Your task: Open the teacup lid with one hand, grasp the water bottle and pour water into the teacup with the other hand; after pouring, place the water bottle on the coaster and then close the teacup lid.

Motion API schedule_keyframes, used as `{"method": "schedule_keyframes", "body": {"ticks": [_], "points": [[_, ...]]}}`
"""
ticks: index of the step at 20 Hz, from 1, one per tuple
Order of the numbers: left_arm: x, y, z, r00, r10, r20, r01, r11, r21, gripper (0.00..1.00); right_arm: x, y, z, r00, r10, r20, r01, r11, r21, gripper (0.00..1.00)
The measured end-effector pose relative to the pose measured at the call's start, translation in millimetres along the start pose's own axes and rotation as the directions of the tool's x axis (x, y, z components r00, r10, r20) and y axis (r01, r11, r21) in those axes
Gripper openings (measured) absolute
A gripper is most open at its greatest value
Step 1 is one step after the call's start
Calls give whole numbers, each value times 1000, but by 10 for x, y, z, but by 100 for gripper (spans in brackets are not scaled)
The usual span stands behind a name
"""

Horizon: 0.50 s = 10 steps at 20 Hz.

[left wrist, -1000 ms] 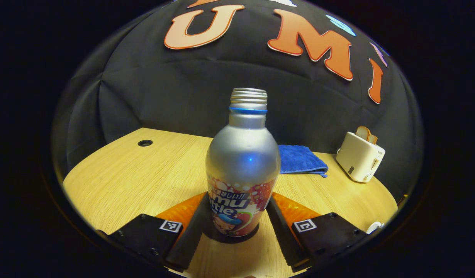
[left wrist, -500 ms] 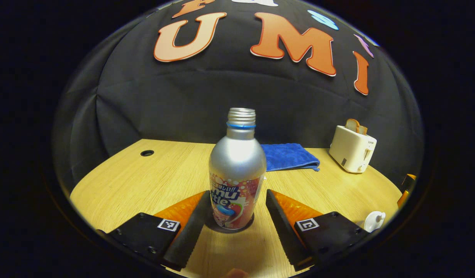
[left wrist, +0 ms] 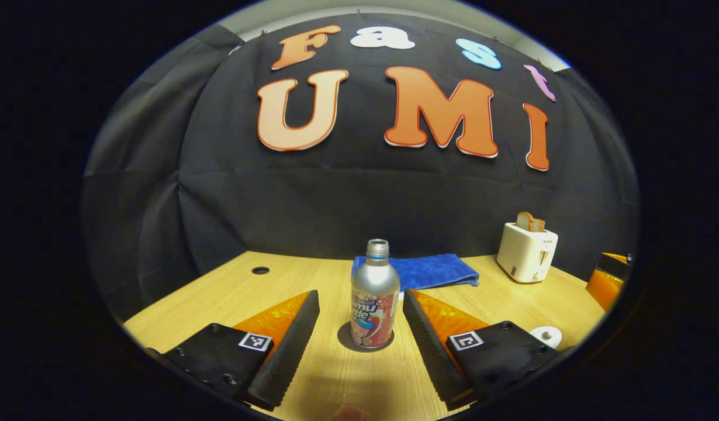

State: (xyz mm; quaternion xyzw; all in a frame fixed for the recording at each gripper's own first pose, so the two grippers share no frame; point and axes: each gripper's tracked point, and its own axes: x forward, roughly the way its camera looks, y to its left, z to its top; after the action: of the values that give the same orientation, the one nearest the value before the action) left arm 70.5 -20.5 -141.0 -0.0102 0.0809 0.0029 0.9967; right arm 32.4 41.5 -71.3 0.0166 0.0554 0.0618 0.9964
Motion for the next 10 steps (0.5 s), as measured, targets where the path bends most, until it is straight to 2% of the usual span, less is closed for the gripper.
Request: {"method": "schedule_keyframes", "body": {"ticks": [3,10], "points": [[-216,77,129,999,29,45,-29,1000,2,98,-77,76,101,1000,3,13,-2,1000,-14,89],[-639,262,320,989,90,116,-94,995,28,97,-138,215,404,996,4,95,-1,1000,-29,90]]}}
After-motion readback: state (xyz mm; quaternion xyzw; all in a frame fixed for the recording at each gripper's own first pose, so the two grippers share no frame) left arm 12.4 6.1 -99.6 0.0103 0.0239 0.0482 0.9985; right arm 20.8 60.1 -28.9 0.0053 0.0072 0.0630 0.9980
